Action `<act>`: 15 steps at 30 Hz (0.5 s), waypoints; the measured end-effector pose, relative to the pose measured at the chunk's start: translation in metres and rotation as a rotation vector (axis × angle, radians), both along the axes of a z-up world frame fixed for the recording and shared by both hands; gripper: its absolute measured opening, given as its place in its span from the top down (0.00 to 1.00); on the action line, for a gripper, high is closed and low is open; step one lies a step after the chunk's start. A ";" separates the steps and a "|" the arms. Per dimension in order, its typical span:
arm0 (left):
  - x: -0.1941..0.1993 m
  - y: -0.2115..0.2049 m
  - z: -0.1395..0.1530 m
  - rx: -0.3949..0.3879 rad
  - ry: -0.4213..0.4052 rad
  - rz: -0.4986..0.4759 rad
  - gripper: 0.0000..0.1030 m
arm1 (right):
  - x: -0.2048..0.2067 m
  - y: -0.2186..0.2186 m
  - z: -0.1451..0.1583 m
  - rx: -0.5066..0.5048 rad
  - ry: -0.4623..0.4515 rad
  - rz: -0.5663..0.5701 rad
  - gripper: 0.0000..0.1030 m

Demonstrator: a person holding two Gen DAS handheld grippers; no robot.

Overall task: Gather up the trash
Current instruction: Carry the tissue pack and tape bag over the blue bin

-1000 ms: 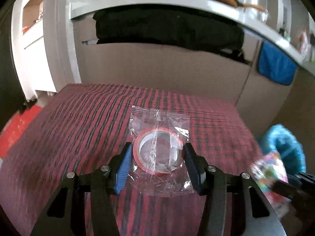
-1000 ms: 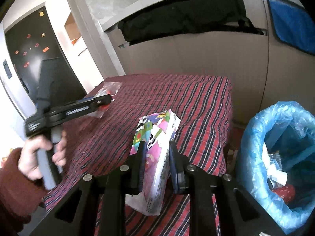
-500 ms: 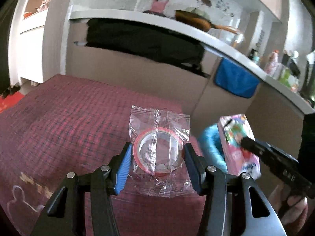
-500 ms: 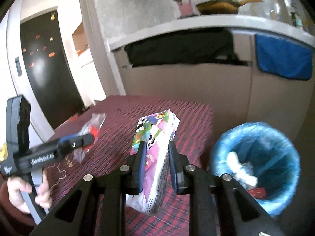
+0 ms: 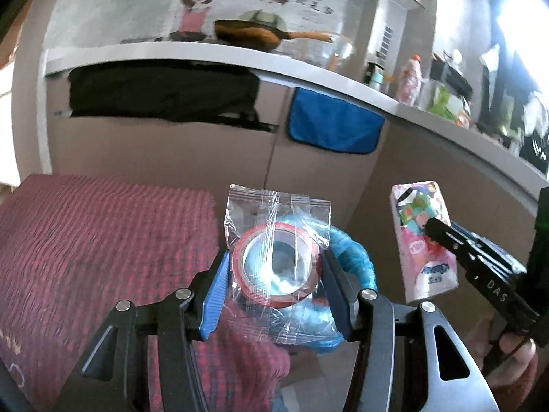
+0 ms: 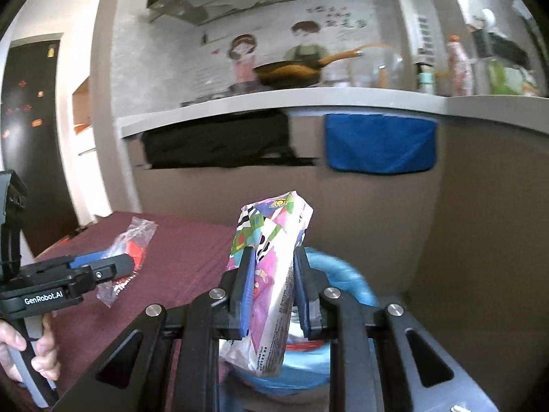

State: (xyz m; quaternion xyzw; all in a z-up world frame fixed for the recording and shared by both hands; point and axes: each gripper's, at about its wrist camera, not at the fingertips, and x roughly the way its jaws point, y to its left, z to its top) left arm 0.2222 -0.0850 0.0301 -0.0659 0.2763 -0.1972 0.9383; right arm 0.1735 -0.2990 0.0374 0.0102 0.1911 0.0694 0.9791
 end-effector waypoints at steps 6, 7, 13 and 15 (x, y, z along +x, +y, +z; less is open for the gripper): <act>0.028 -0.041 -0.020 0.083 -0.008 -0.018 0.48 | 0.013 -0.035 -0.020 0.012 0.021 -0.064 0.81; 0.033 -0.045 -0.023 0.091 -0.008 -0.019 0.48 | 0.017 -0.040 -0.025 0.023 0.030 -0.069 0.81; 0.074 -0.071 -0.047 0.119 0.031 -0.036 0.48 | 0.049 -0.064 -0.056 0.102 0.104 -0.089 0.81; 0.086 -0.077 -0.057 0.125 0.055 -0.031 0.48 | 0.060 -0.070 -0.065 0.128 0.127 -0.088 0.81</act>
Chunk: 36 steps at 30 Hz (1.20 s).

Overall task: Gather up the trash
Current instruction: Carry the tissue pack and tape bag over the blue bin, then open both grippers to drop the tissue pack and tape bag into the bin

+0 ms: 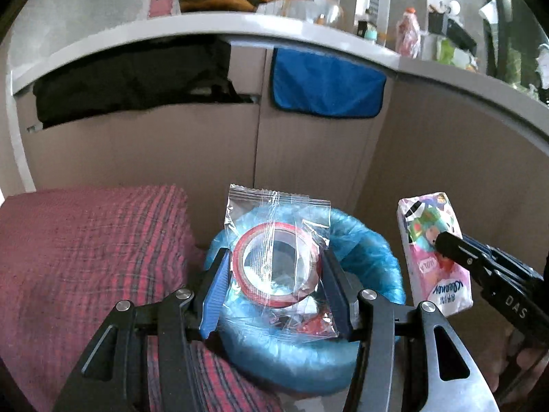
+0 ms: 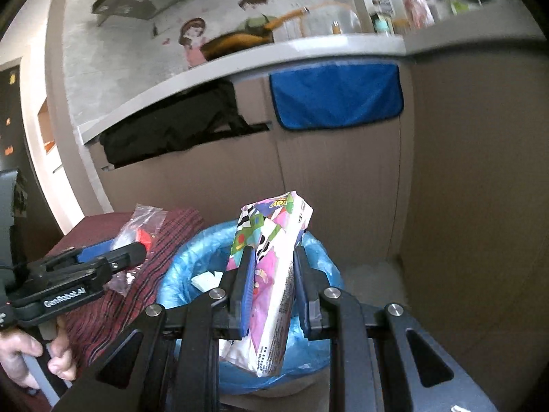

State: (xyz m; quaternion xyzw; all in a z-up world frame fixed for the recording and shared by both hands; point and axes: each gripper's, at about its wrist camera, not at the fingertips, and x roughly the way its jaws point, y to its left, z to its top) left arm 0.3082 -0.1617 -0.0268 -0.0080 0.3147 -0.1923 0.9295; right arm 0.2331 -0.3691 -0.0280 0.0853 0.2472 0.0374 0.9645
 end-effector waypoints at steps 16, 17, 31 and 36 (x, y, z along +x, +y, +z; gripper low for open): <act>0.038 -0.013 -0.052 0.052 0.108 0.052 0.48 | 0.054 -0.014 -0.055 0.050 0.102 -0.003 0.81; 0.039 -0.013 -0.054 0.053 0.112 0.053 0.48 | 0.055 -0.014 -0.056 0.055 0.104 0.000 0.81; 0.045 -0.011 -0.055 0.014 0.114 0.054 0.43 | 0.060 -0.006 -0.060 0.035 0.118 0.016 0.64; 0.029 0.002 -0.039 0.010 0.078 0.076 0.42 | 0.046 0.000 -0.051 0.010 0.106 -0.001 0.64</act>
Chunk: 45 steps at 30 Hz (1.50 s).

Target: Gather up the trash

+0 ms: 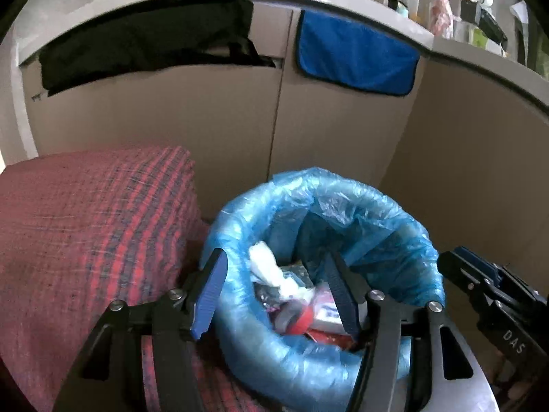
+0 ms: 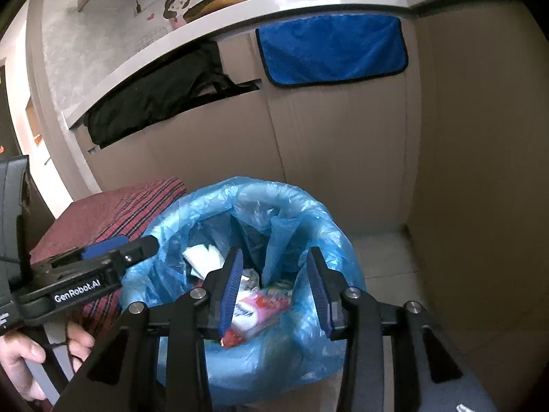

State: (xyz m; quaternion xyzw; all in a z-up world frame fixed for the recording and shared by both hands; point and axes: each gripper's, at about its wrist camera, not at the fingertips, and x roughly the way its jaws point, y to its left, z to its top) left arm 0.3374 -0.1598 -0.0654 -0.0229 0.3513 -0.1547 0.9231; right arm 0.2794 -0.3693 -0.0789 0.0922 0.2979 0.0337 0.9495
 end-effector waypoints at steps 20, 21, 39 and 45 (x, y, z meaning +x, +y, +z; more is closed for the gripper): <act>-0.226 0.113 0.090 -0.001 -0.201 -0.023 0.42 | -0.192 0.104 0.056 -0.102 -0.055 0.066 0.64; -0.234 0.115 0.092 0.006 -0.210 -0.011 0.42 | -0.202 0.111 0.056 -0.109 -0.059 0.078 0.64; -0.295 0.125 0.078 0.224 -0.177 0.055 0.42 | -0.267 0.144 0.061 -0.085 -0.104 0.092 0.64; -0.299 0.138 0.080 0.194 -0.201 0.114 0.42 | -0.274 0.149 0.069 -0.094 -0.157 0.087 0.64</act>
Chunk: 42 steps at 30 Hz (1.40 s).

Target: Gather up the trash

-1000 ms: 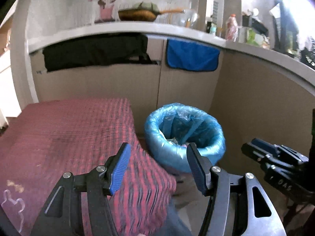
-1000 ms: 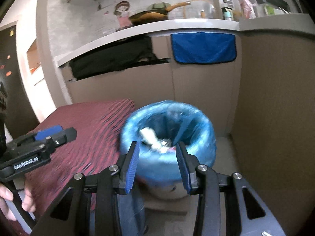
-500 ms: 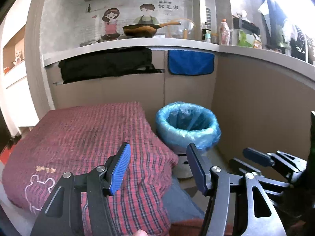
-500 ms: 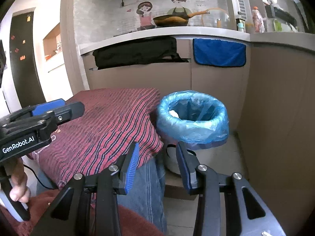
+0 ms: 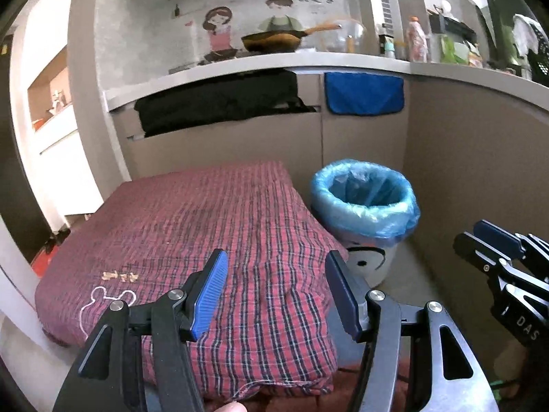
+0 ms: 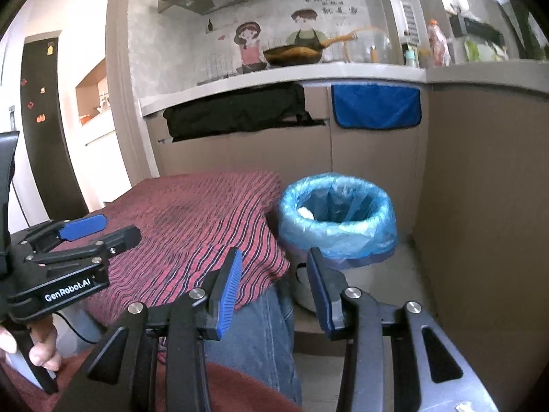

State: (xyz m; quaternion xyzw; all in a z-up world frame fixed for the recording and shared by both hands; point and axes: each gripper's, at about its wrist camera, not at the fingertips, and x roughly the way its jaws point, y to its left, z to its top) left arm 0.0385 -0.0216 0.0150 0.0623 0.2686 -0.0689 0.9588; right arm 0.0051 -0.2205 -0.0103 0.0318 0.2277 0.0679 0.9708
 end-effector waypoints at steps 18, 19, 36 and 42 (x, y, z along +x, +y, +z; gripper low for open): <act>-0.006 0.008 0.002 0.003 -0.031 0.067 0.42 | -0.001 0.006 0.002 -0.021 -0.030 0.006 0.64; -0.007 0.008 0.002 0.002 -0.034 0.063 0.42 | -0.002 0.006 0.002 -0.022 -0.031 0.008 0.64; -0.008 0.006 0.003 -0.005 -0.028 0.065 0.42 | -0.003 0.010 0.005 -0.035 -0.039 0.012 0.64; -0.007 0.006 0.003 -0.006 -0.026 0.064 0.42 | -0.003 0.010 0.005 -0.036 -0.038 0.011 0.64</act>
